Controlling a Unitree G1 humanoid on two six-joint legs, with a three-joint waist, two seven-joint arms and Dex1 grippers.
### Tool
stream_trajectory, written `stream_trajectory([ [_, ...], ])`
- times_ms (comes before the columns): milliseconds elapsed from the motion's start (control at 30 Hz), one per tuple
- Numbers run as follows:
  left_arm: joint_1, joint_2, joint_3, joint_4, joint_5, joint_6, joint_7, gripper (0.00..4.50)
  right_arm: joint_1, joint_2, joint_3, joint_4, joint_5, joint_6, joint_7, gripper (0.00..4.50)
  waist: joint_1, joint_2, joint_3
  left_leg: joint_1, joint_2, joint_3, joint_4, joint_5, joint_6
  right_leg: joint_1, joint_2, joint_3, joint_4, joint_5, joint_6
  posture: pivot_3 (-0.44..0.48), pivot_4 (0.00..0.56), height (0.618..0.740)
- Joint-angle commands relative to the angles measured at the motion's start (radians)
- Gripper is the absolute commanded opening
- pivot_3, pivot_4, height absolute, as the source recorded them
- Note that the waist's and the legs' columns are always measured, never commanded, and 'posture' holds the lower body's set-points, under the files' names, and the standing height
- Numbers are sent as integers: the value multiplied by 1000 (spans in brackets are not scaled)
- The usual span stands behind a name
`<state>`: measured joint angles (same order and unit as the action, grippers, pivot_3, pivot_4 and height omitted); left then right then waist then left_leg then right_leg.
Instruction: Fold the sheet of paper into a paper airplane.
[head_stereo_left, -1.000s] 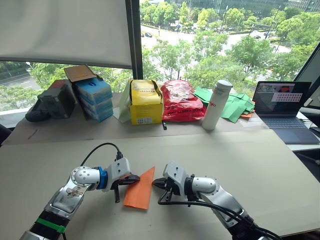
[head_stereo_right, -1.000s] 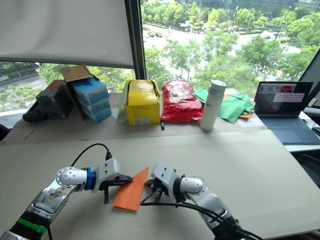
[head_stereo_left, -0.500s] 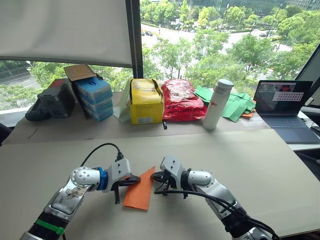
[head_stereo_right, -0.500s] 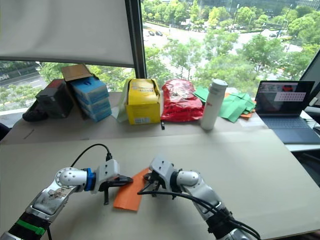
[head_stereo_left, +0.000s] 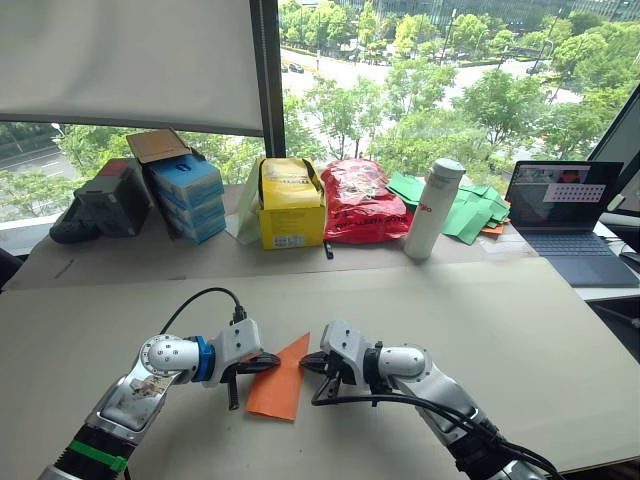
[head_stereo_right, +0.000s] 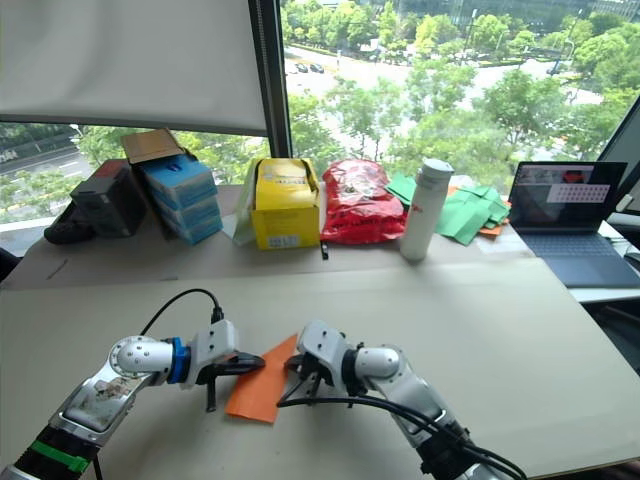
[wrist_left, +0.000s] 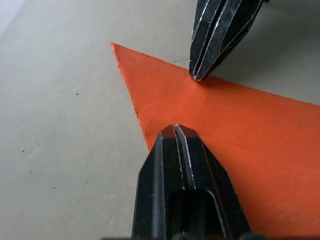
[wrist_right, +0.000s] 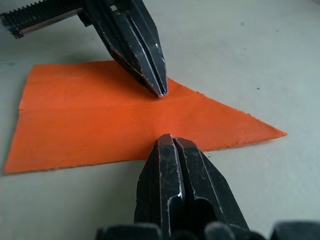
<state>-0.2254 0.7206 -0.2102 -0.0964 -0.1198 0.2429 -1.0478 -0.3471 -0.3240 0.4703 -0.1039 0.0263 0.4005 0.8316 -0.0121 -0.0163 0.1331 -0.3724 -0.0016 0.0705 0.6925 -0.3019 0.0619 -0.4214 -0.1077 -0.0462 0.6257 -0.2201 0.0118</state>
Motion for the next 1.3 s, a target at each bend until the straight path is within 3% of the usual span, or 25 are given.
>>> stream_trajectory([
  [33,31,14,-38,32,33,27,-9,27,30,-16,60,-18,9,53,51,0,0,0,0,0,0,0,0,0,0,0,0,0,0,0,0,0,150,740],
  [1100,66,53,-37,12,30,33,-31,27,112,-94,203,-251,17,176,99,0,-1,0,0,0,0,0,-1,0,0,-1,0,0,-1,0,0,0,150,740],
  [1300,51,46,-27,20,25,28,-30,27,100,-95,93,-278,66,173,74,0,0,0,0,0,0,0,0,0,0,-2,0,0,-1,0,0,0,150,740],
])
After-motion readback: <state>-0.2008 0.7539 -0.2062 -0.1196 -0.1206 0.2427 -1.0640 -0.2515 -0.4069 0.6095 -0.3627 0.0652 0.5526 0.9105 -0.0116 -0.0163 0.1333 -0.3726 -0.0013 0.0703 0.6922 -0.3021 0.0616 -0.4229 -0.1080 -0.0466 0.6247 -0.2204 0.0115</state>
